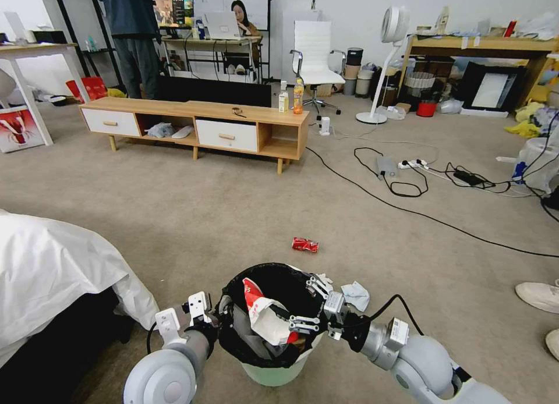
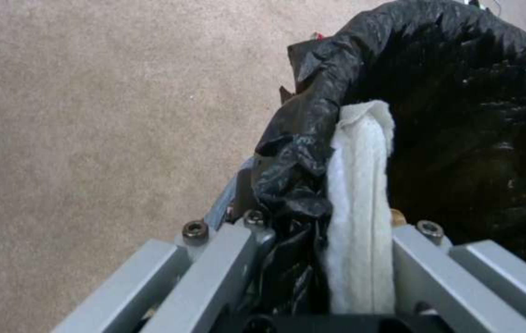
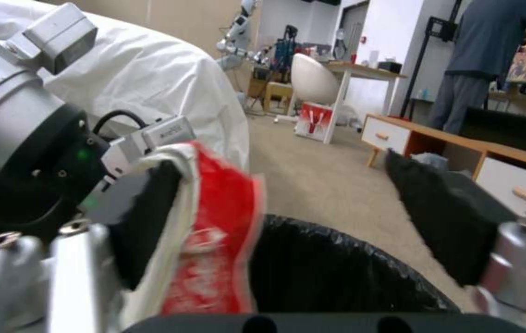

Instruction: Pick up the trash bin and place the garbage on the floor into it.

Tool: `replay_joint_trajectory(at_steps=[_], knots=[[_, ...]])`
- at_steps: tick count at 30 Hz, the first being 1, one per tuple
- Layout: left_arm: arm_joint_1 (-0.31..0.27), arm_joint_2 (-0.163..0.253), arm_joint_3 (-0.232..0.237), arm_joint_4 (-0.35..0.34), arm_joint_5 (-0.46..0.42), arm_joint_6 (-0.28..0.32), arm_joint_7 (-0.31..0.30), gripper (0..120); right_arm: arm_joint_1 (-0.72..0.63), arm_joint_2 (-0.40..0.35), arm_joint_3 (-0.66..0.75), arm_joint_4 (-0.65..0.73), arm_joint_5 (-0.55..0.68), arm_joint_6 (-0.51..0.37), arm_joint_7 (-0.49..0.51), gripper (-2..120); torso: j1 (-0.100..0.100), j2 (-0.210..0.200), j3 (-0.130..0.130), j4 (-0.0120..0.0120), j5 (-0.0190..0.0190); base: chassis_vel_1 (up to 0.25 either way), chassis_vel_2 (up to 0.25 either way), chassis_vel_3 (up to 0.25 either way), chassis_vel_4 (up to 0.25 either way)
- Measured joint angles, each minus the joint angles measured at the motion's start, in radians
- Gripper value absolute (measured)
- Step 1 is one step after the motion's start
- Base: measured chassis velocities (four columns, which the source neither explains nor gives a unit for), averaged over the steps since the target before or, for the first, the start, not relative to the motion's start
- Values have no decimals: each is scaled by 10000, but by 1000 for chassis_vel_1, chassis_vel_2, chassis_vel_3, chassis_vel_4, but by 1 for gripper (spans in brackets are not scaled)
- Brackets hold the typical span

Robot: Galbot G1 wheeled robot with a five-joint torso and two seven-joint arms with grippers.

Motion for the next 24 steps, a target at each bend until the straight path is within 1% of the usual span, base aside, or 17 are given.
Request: replay_joint_trajectory(at_steps=[1,3,4,9,14,15,16,17,18,19,20,21,22,23,24], knots=[[0,0,0,0,0,0,0,7,0,0,0,0,0,0,0,90,0,0,0,0,0,0,0,0,0],[17,1,-13,-32,-51,16,-53,7,-42,-2,135,58,0,0,12,99,0,0,0,0,1,0,0,0,0],[18,4,-30,-34,-57,16,-81,7,-51,0,240,110,1,0,17,99,0,-1,0,0,1,0,0,0,0],[20,6,-92,-34,-73,17,-132,7,-53,-10,592,395,49,-9,22,100,0,-1,0,0,0,0,0,0,0],[11,13,-99,-56,-66,17,-141,7,-128,-168,838,580,305,-219,57,100,0,0,0,1,1,0,0,0,0],[6,12,-91,-79,-45,15,-141,7,-379,-427,1023,848,454,-984,82,100,0,-1,0,2,3,0,0,0,0],[6,12,-91,-79,-45,15,-141,7,-379,-427,1023,848,454,-984,82,100,0,-1,0,2,3,0,0,0,0],[15,7,-90,-89,-16,4,-137,7,-542,-569,1164,1077,582,-1660,141,100,0,-1,0,-1,1,0,0,0,0],[54,-3,-95,-111,40,-15,-105,7,-784,-784,1358,1494,981,-2991,482,100,0,-1,0,-5,-1,0,0,0,0],[82,-4,-98,-123,63,-23,-82,7,-861,-846,1428,1727,1342,-3727,825,100,0,0,0,-5,-1,0,0,0,0],[82,-4,-98,-123,63,-23,-82,7,-861,-846,1428,1727,1342,-3727,825,100,0,0,0,-5,-1,0,0,0,0],[138,-3,-100,-152,97,-42,-41,7,-873,-849,1573,2138,2122,-5088,1586,100,0,0,0,-1,1,0,0,0,0],[138,-3,-100,-152,97,-42,-41,7,-873,-849,1573,2138,2122,-5088,1586,100,0,0,0,-1,1,0,0,0,0],[160,-1,-104,-171,113,-47,-27,7,-816,-806,1665,2394,2649,-6026,2089,100,0,-1,0,1,-1,0,0,0,0],[185,4,-113,-203,139,-57,-12,7,-595,-661,1850,2912,3884,-8041,3269,100,0,0,-1,4,1,0,0,0,0]])
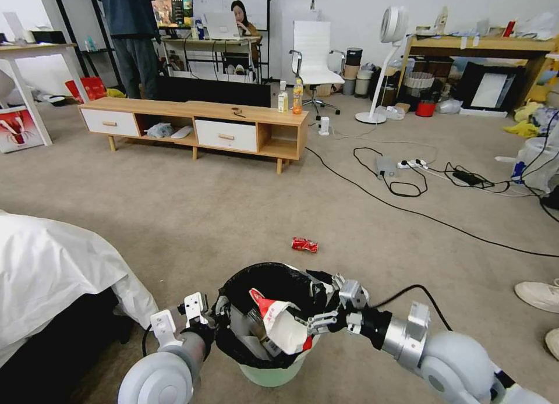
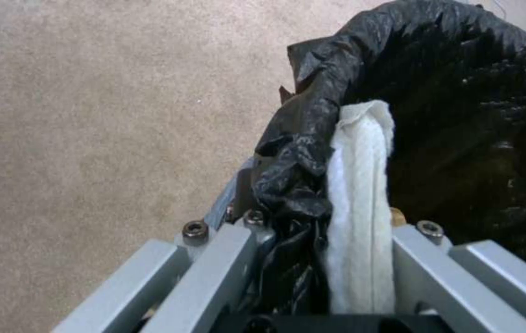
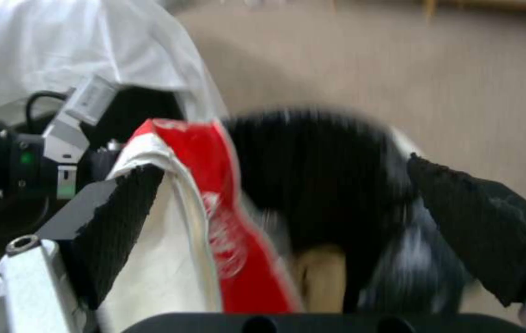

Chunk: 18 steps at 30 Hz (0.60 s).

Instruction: Pick up the trash bin and place the garbage on the floor into it.

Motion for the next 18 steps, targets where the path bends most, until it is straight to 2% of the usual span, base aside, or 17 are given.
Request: replay_joint_trajectory(at_steps=[1,2,3,4,5,14,18], knots=[[0,0,0,0,0,0,0,7,0,0,0,0,0,0,0,100,0,0,0,0,0,0,0,0,0],[22,10,-8,-38,6,-15,11,7,180,107,111,349,1000,-1337,1117,100,0,0,1,-1,-2,0,0,0,0],[22,10,-8,-38,6,-15,11,7,180,107,111,349,1000,-1337,1117,100,0,0,1,-1,-2,0,0,0,0],[49,25,-17,-77,7,-28,28,7,258,166,109,521,1585,-1800,1909,100,0,0,0,-1,-1,0,0,0,0],[68,32,-23,-92,9,-34,41,7,266,186,97,549,1702,-1930,2135,100,0,0,0,-2,-1,0,0,0,0],[197,63,-45,-196,39,-64,116,7,178,241,70,431,1566,-2002,2172,100,0,0,0,-5,-1,0,0,0,0],[276,61,-18,-232,114,-82,182,7,186,272,66,328,1206,-1522,1556,100,0,0,1,-3,0,0,0,0,0]])
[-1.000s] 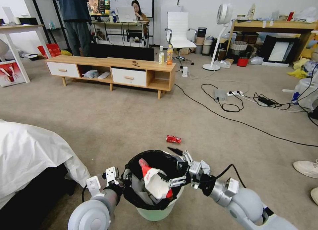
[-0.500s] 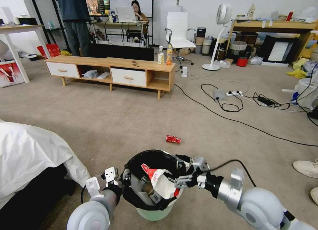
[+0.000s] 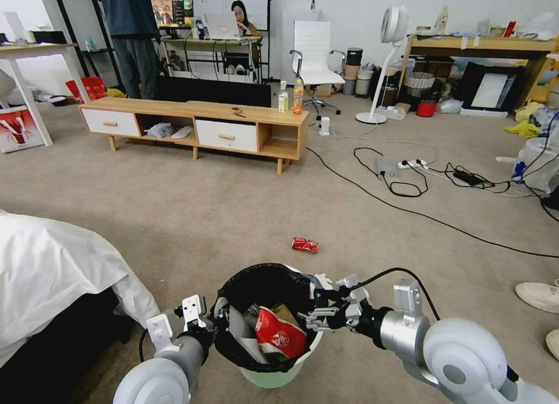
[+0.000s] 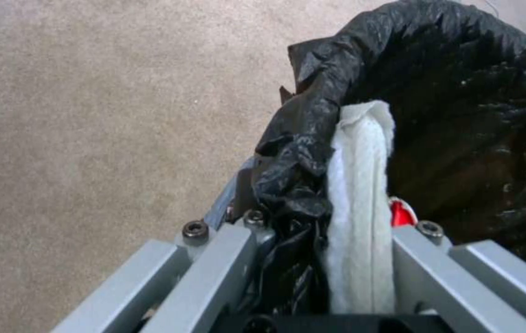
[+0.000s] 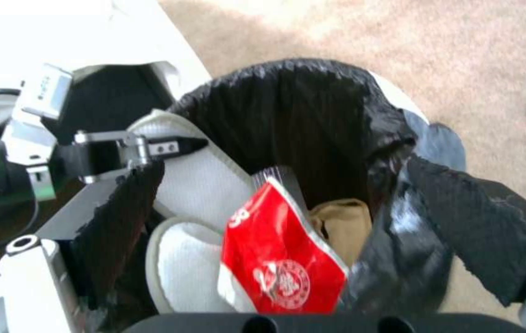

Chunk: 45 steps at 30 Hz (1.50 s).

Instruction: Pick up the trash bin and place the garbage on the floor into it.

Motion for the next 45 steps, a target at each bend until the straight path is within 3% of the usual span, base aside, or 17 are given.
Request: replay_joint_trajectory(at_steps=[13,17,19,21,22,29,32,33,35,36,41,45], knots=[[43,-40,36,-25,122,-32,93,7,-61,-30,30,4,-87,428,-318,100,0,-1,0,0,0,0,0,0,0],[44,-81,25,23,142,-43,99,7,-43,0,265,126,-705,1047,-934,100,0,-1,0,0,0,0,0,0,0],[8,-99,-124,37,116,-46,98,7,29,75,778,265,-2004,2279,-1711,100,0,-1,0,0,0,0,0,0,0],[-20,-95,-207,32,76,-47,93,7,91,101,1041,342,-2330,2664,-1816,100,0,0,0,0,0,0,0,0,0],[-105,-70,-416,0,-49,-46,68,7,210,155,1501,523,-2653,3004,-1599,100,0,0,0,1,0,0,0,0,0],[-365,-6,-954,-117,-485,21,-43,7,73,263,2474,737,-3020,3071,-526,100,0,0,0,-1,-1,0,0,0,0],[-511,71,-1258,-184,-750,69,-125,7,-160,347,2848,773,-3015,2807,462,100,0,-1,0,-1,0,0,0,0,0],[-643,153,-1498,-235,-943,112,-188,7,-379,435,3004,769,-3016,2406,1342,100,0,0,0,-1,0,0,0,0,0],[-688,180,-1560,-245,-1000,126,-215,7,-444,467,3025,757,-3024,2253,1625,100,0,0,0,0,0,0,0,0,0],[-798,239,-1681,-276,-1146,163,-299,7,-619,549,3031,715,-3015,1827,2312,100,0,0,0,0,0,0,0,0,0],[-935,369,-1828,-315,-1386,276,-471,7,-1067,726,2877,399,-2989,1214,3291,100,1,-1,0,-1,0,0,0,0,0],[-1037,597,-2004,-328,-1672,342,-656,7,-1455,858,2712,-144,-3405,1299,3452,100,0,-1,1,1,-1,0,0,0,0]])
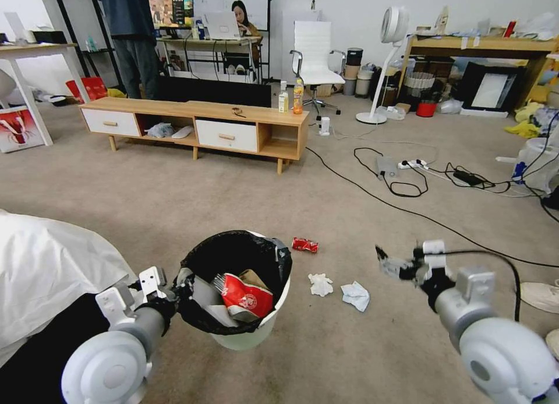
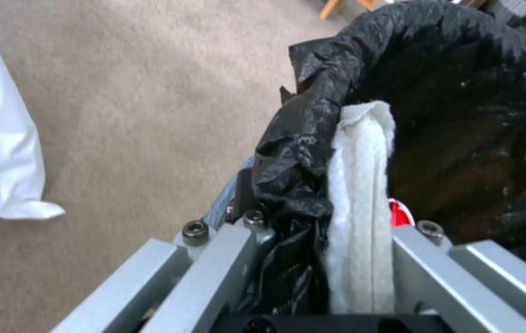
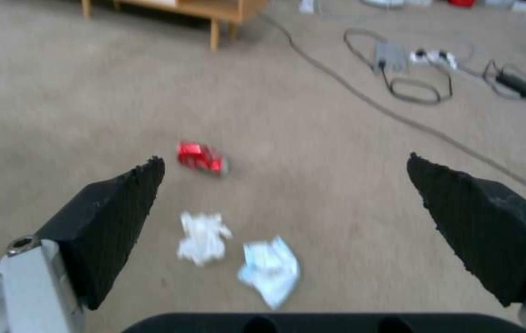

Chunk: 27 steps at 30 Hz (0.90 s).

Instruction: Pick up the trash bin and place the garbage on the floor into it.

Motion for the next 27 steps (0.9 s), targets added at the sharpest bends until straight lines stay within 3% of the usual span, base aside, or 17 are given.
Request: replay_joint_trajectory(at_steps=[5,12,21,27], knots=[[-285,226,-240,47,-353,4,-119,7,-728,314,-320,-997,-1029,571,-390,100,0,0,-1,-2,0,0,0,0,0],[-462,105,-53,256,-342,18,-117,7,-1115,761,-526,-1848,-2104,1800,-935,100,0,0,-1,-2,0,0,0,0,0],[-450,50,-11,278,-296,18,-101,7,-1098,816,-515,-2020,-2230,2208,-1142,100,0,0,-2,-2,1,0,0,0,0],[-425,-3,5,308,-241,18,-81,7,-1010,824,-550,-2090,-2209,2374,-1222,100,0,1,-1,-2,0,-114,131,125,-125]])
